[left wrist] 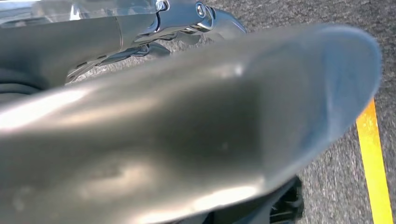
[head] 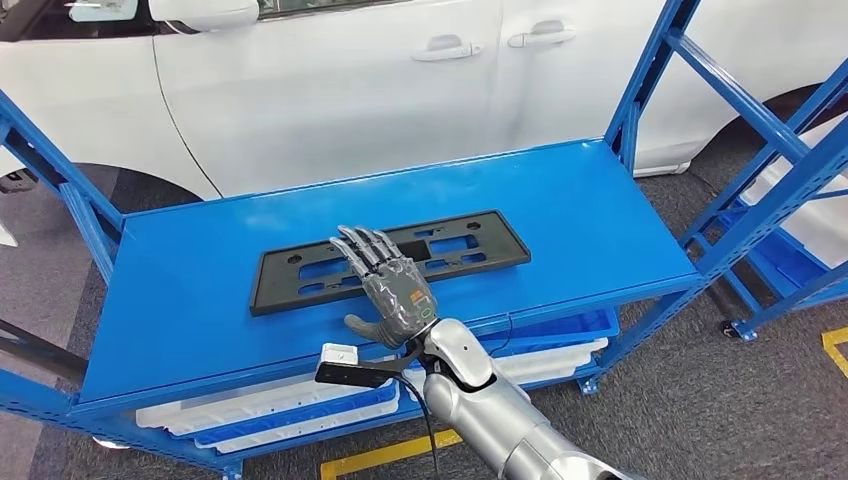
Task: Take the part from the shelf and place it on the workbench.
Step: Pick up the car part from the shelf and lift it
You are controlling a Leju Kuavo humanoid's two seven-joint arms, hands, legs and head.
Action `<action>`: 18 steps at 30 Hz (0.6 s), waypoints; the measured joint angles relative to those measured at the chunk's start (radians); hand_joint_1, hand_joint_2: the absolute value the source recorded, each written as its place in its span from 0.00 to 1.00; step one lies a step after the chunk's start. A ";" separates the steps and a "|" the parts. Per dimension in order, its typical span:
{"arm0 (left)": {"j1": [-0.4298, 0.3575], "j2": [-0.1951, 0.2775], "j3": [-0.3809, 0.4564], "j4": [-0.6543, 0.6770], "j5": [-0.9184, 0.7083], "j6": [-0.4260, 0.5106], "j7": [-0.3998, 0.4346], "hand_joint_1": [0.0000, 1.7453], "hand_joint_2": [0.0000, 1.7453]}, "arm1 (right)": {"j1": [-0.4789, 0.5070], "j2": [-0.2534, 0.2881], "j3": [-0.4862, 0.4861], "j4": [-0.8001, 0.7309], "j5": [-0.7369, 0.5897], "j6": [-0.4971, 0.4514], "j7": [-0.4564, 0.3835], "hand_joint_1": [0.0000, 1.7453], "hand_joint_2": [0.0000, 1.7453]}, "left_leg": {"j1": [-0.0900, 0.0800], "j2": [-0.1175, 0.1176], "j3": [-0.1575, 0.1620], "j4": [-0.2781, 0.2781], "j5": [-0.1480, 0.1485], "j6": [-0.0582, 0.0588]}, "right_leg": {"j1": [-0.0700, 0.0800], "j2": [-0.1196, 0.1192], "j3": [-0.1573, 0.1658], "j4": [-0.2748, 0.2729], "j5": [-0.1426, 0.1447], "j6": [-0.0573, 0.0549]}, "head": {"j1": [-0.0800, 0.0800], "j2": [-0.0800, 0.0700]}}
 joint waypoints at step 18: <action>0.002 -0.005 -0.001 0.003 0.017 0.027 0.005 0.00 0.00 | -0.026 -0.009 0.081 0.051 0.050 0.015 0.019 0.00 1.00 | -0.001 -0.004 0.027 -0.039 -0.002 0.024 | 0.001 -0.005 -0.051 0.013 0.024 0.023 | 0.006 0.000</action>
